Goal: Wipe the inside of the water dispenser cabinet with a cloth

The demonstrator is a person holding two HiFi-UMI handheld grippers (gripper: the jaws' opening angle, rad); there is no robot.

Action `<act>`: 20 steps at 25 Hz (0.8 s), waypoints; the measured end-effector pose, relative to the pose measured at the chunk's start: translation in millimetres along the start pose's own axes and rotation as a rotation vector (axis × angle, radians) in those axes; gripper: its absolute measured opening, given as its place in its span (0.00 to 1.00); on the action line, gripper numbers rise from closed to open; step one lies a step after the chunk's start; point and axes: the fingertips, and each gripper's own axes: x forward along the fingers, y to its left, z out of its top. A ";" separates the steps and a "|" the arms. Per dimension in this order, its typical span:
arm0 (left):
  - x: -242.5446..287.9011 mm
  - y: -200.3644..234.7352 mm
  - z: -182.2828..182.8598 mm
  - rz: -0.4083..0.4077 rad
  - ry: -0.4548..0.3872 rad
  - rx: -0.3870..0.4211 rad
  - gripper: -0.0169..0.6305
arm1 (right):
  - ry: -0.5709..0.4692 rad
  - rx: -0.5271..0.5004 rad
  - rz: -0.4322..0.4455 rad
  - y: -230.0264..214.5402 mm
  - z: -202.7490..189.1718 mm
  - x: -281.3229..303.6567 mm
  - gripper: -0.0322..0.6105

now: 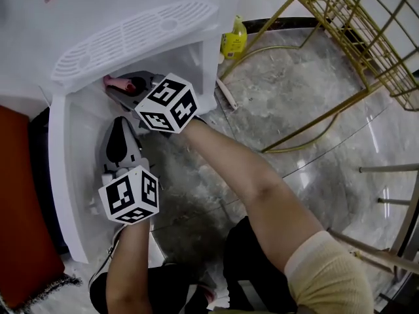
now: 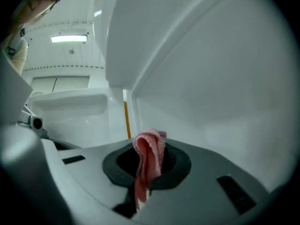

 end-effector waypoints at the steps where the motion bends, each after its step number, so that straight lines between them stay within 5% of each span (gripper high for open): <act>1: -0.4 1.5 1.2 0.005 -0.004 -0.009 0.05 | 0.004 -0.029 0.010 2.6 2.6 0.1 0.09; 20: -2.1 15.0 -12.1 0.020 0.030 -0.020 0.05 | 0.284 0.021 -0.189 -38.2 -107.7 -5.3 0.09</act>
